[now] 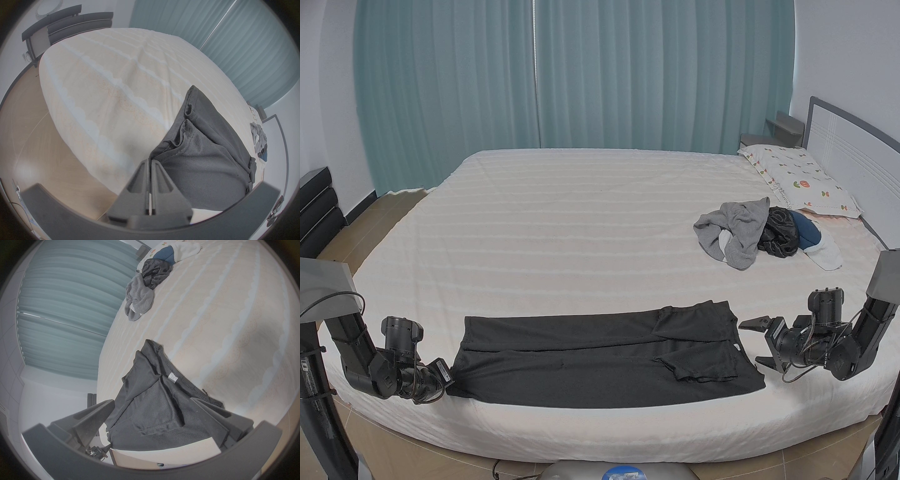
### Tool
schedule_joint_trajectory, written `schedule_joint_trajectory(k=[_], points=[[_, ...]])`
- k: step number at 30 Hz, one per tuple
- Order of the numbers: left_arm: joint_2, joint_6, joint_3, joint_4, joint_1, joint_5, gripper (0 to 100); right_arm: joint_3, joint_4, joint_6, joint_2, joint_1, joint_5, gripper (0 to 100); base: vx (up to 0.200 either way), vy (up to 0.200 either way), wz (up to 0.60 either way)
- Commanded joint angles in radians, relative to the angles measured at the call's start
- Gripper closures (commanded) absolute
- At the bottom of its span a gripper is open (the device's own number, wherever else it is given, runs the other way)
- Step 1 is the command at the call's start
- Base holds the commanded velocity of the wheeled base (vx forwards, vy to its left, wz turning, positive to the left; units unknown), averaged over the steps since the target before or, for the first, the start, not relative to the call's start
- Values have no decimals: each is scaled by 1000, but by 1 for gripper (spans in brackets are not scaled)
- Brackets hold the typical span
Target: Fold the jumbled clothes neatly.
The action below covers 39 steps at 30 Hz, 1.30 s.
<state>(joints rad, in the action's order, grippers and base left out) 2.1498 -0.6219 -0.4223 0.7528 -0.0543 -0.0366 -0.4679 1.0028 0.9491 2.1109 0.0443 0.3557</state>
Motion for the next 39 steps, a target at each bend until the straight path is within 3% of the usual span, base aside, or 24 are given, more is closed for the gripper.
schedule_joint_trajectory(k=[1, 4, 12, 18, 27, 28, 39], points=[[-10, -1, 0, 2, 1, -2, 0, 0, 0, 0, 1, 0, 0, 0, 0, 0, 0], [-50, -4, -10, -1, -10, -9, 0, -2, 0, 0, 1, 0, 0, 0, 0, 0, 0], [-113, -104, -130, -7, -29, -140, 0, 2, 0, 2, -5, 2, 0, 0, 0, 0, 0], [-8, -113, -250, -15, 7, -146, 0, 5, 0, 0, -2, 8, 0, 0, 0, 0, 0], [59, -107, -253, -4, 62, -146, 0, 5, 0, -3, 5, 8, 2, 0, 0, 0, 0], [62, -107, -251, -4, 62, -144, 100, 5, 0, -3, 5, 9, 2, 0, 0, 0, 0], [70, -88, -234, -6, 34, -134, 100, 2, 2, -6, 20, 8, 2, 0, 0, 0, 0]])
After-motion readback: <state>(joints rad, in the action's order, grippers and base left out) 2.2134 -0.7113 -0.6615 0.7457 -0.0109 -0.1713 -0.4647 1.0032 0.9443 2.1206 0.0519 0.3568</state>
